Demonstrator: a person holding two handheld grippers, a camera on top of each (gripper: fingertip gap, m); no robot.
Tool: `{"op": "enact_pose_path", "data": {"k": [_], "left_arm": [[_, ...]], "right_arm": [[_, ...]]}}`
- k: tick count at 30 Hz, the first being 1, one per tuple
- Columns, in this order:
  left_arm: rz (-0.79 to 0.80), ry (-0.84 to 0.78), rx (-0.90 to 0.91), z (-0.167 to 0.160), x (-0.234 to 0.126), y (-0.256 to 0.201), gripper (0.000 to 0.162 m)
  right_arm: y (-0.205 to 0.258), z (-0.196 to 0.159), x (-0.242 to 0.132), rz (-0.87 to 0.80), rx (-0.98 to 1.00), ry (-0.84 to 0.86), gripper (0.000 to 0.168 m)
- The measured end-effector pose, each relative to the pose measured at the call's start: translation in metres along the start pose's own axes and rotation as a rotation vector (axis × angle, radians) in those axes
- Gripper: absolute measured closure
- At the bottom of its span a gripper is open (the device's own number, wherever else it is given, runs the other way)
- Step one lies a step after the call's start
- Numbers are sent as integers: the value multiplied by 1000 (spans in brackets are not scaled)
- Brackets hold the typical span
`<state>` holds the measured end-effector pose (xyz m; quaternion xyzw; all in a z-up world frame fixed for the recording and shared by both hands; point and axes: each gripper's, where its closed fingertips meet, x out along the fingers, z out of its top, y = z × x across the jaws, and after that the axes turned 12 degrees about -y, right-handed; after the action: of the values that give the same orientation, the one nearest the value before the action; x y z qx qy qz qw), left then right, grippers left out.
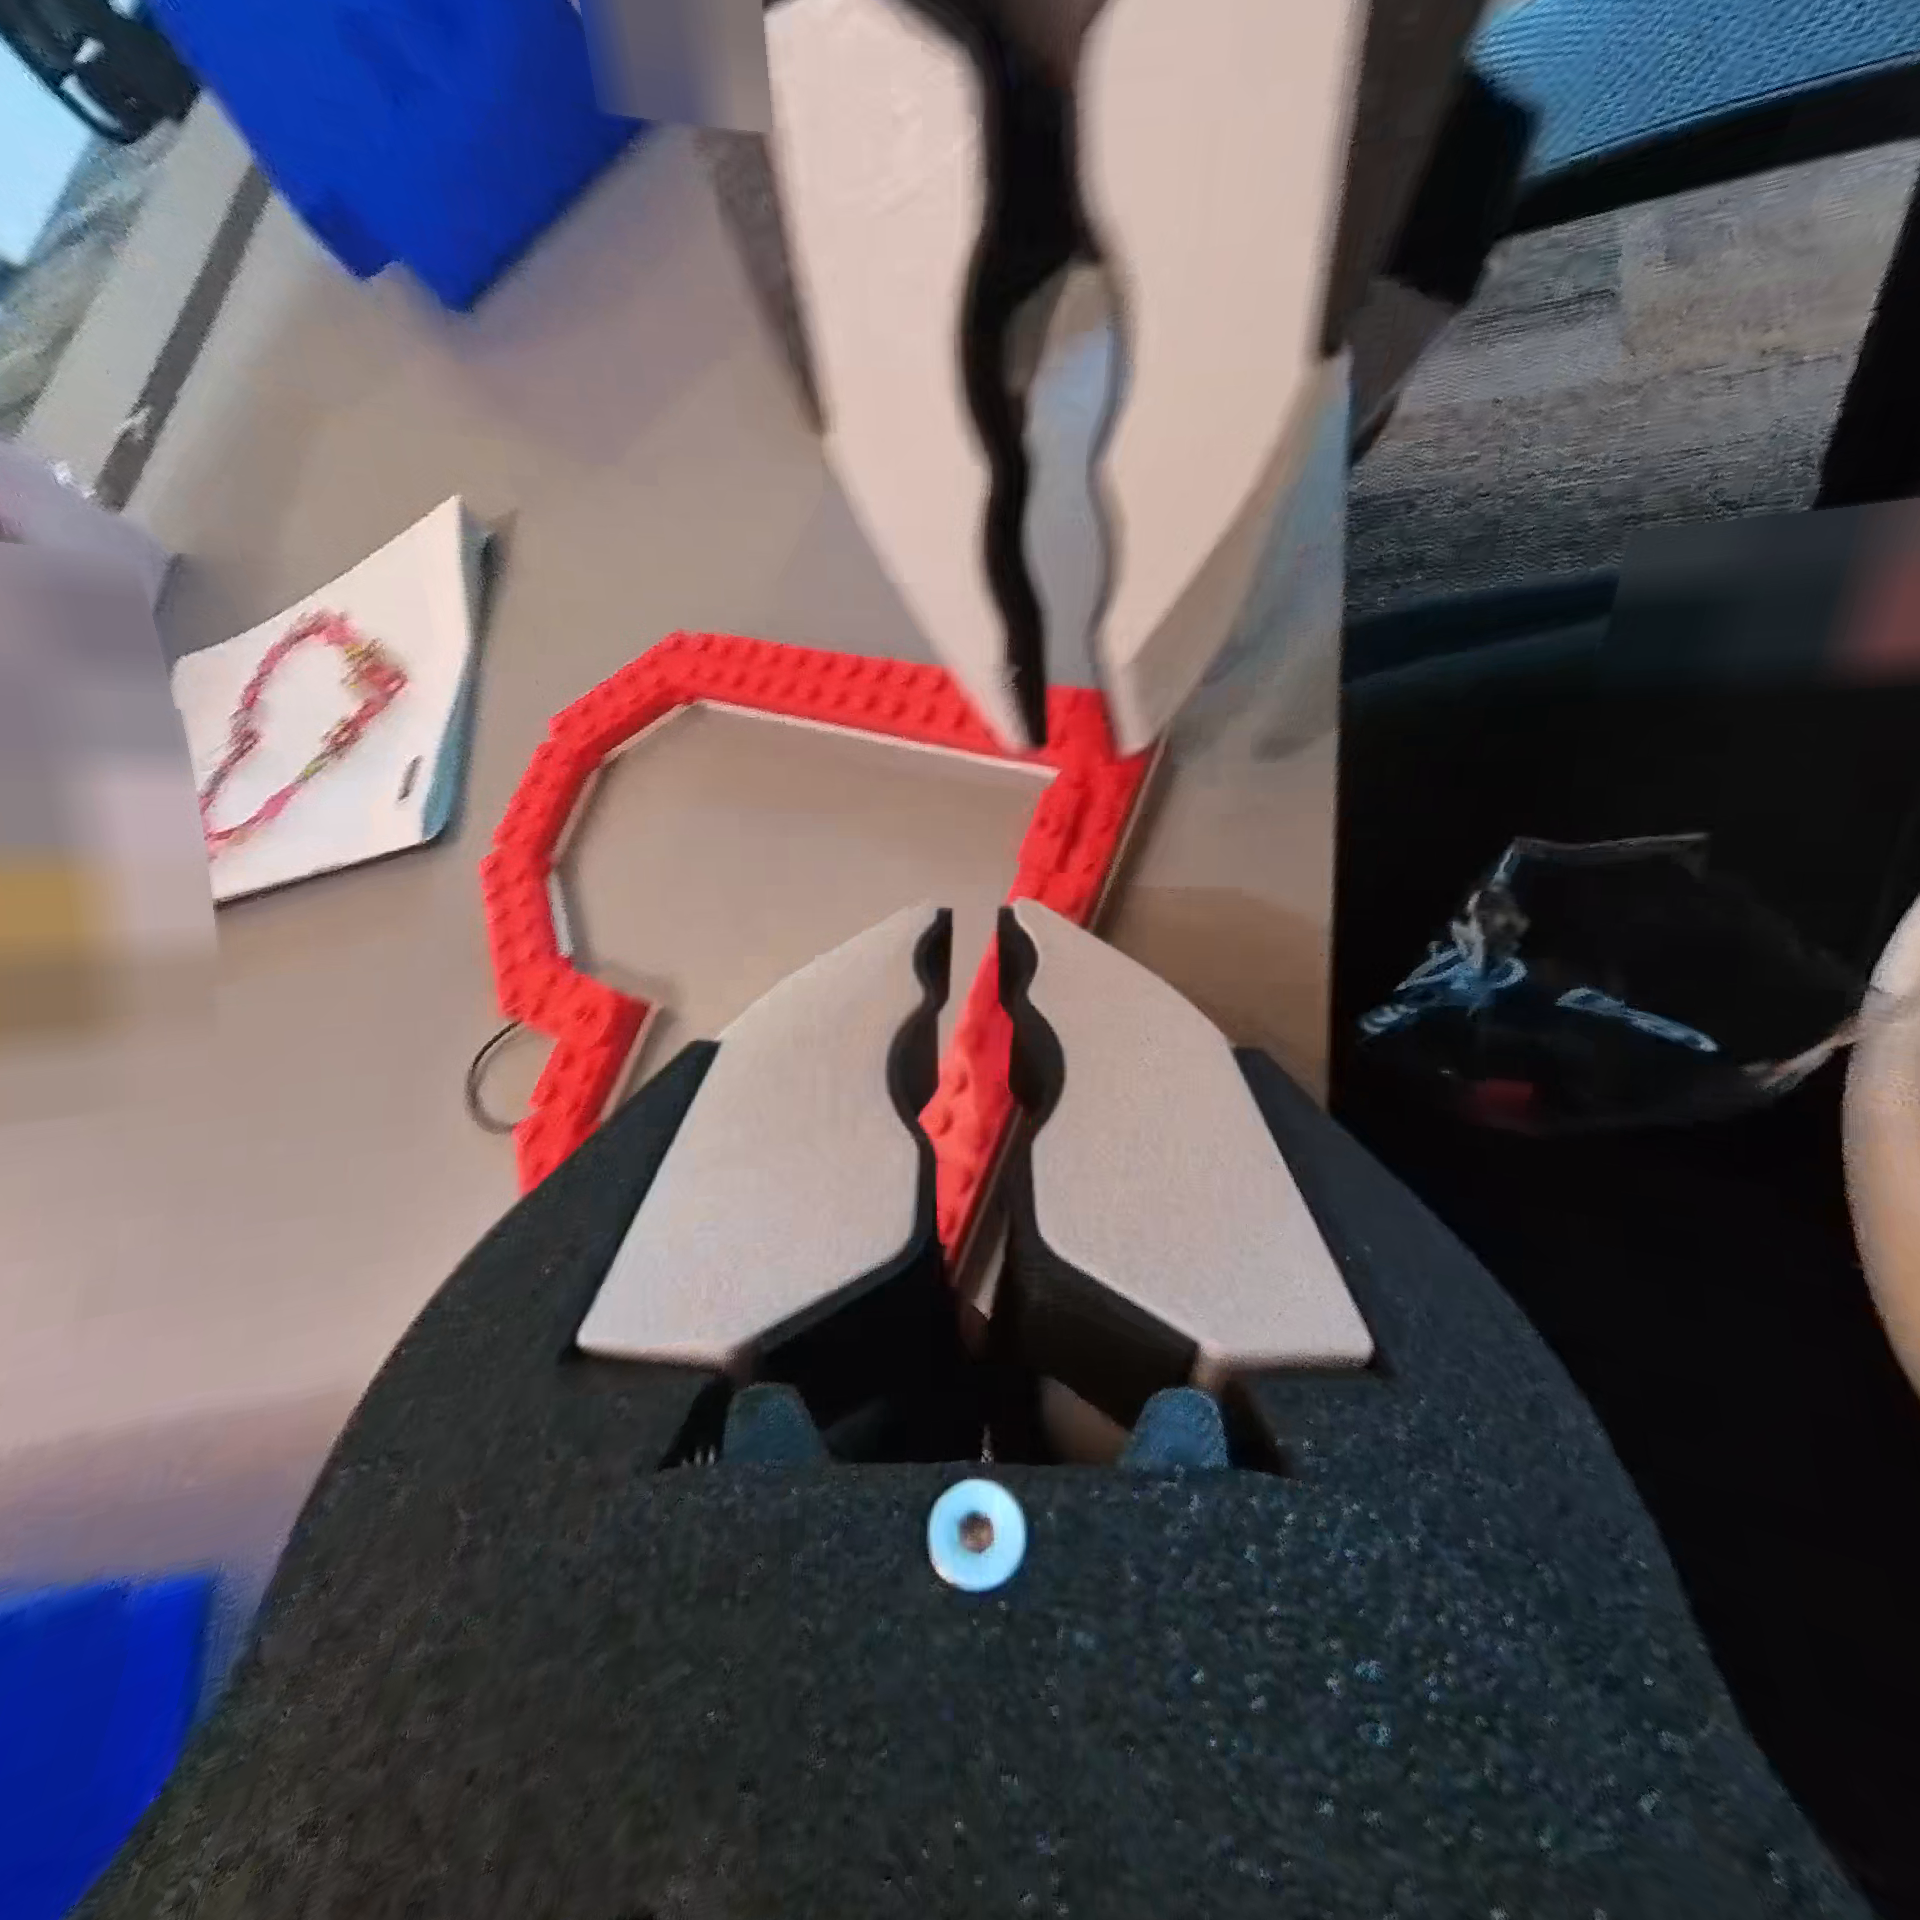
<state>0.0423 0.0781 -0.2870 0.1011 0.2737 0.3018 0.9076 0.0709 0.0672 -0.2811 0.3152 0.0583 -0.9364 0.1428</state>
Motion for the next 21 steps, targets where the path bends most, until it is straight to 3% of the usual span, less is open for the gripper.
{"op": "enact_pose_path", "data": {"k": [6, 17, 21], "left_arm": [[-10, 11, -61, -6, 11, -1, 160], [22, 21, -154, -12, 14, 3, 162], [33, 29, -153, -13, 15, 3, 162]], "right_arm": [[-10, -11, 17, 100, 206, 119, 153], [-4, -6, 28, 141, 371, 186, 159], [-2, -7, 28, 134, 337, 234, 159]]}}
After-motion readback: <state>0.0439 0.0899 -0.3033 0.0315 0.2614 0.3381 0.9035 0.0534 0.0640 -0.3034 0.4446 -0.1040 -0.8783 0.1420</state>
